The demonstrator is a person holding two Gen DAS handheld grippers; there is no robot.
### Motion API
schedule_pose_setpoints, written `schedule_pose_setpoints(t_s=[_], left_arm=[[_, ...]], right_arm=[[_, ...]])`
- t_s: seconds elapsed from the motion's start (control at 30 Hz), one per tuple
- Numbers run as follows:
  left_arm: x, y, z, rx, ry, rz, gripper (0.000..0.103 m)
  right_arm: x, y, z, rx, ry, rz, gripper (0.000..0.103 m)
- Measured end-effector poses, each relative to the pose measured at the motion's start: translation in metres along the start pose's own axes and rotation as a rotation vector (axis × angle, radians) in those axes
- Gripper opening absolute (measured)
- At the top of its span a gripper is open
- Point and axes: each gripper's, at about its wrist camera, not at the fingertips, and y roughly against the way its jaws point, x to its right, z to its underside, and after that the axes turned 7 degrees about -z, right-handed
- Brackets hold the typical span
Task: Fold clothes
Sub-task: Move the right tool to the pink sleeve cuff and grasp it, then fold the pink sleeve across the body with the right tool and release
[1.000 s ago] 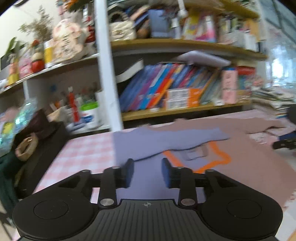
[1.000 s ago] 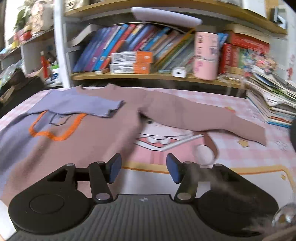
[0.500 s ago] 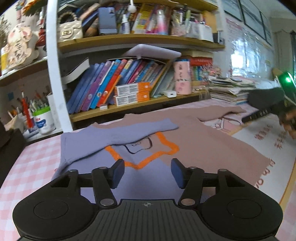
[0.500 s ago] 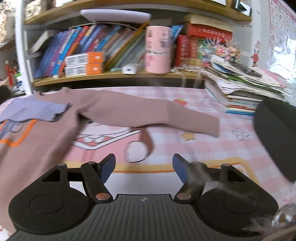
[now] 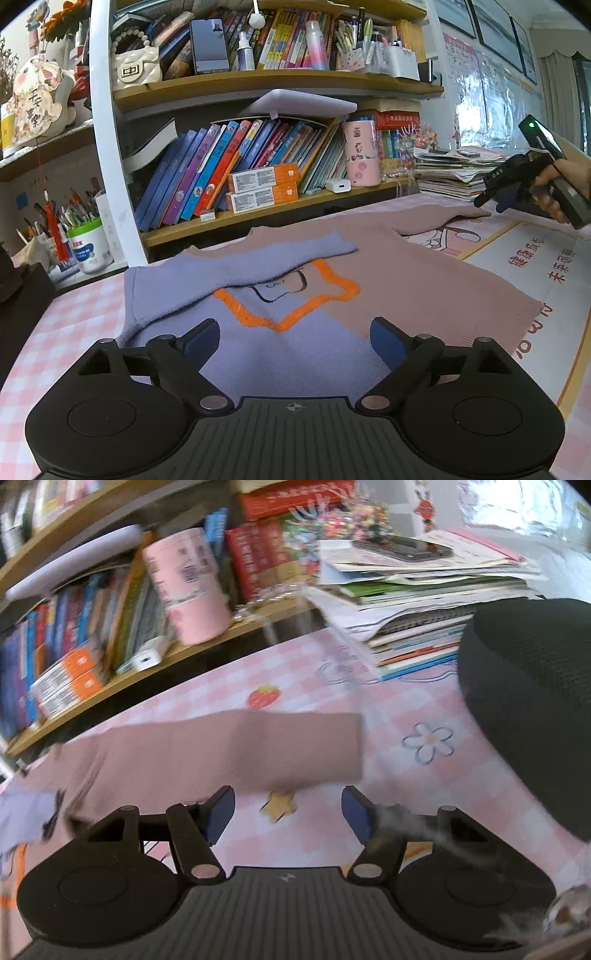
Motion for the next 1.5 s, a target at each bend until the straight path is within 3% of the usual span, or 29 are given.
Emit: schedule_pose_setpoints(t_s=[0.2, 0.5, 0.53, 0.57, 0.6, 0.73, 1.0, 1.3, 1.5], left_arm=[[-0.005, -0.001, 0.0, -0.007, 0.03, -0.02, 0.094], [-0.01, -0.005, 0.0, -0.028, 0.062, -0.021, 0.095], [-0.01, -0.005, 0.001, -0.03, 0.066, -0.02, 0.096], [-0.011, -0.005, 0.001, -0.031, 0.069, -0.018, 0.096], [-0.011, -0.005, 0.001, -0.032, 0.071, -0.017, 0.096], [-0.009, -0.005, 0.001, -0.03, 0.061, -0.021, 0.097], [-0.003, -0.001, 0.001, -0.009, 0.03, -0.022, 0.099], [0.0, -0.001, -0.001, -0.002, 0.017, -0.027, 0.099], [0.0, -0.001, 0.0, 0.0, 0.023, -0.027, 0.099]], right_arm=[[0.015, -0.025, -0.019, -0.039, -0.015, 0.124, 0.043], [0.001, -0.04, -0.02, -0.07, 0.087, 0.155, 0.036], [-0.002, -0.041, -0.019, -0.071, 0.1, 0.159, 0.032], [-0.004, -0.042, -0.019, -0.076, 0.108, 0.145, 0.017], [-0.006, -0.042, -0.02, -0.081, 0.116, 0.132, 0.012], [-0.019, -0.039, -0.023, -0.082, 0.147, 0.112, 0.01], [-0.083, 0.005, -0.051, 0.037, 0.176, -0.098, 0.01], [-0.23, 0.019, -0.057, 0.088, 0.339, -0.42, 0.01], [-0.319, 0.01, -0.039, 0.065, 0.441, -0.555, 0.01]])
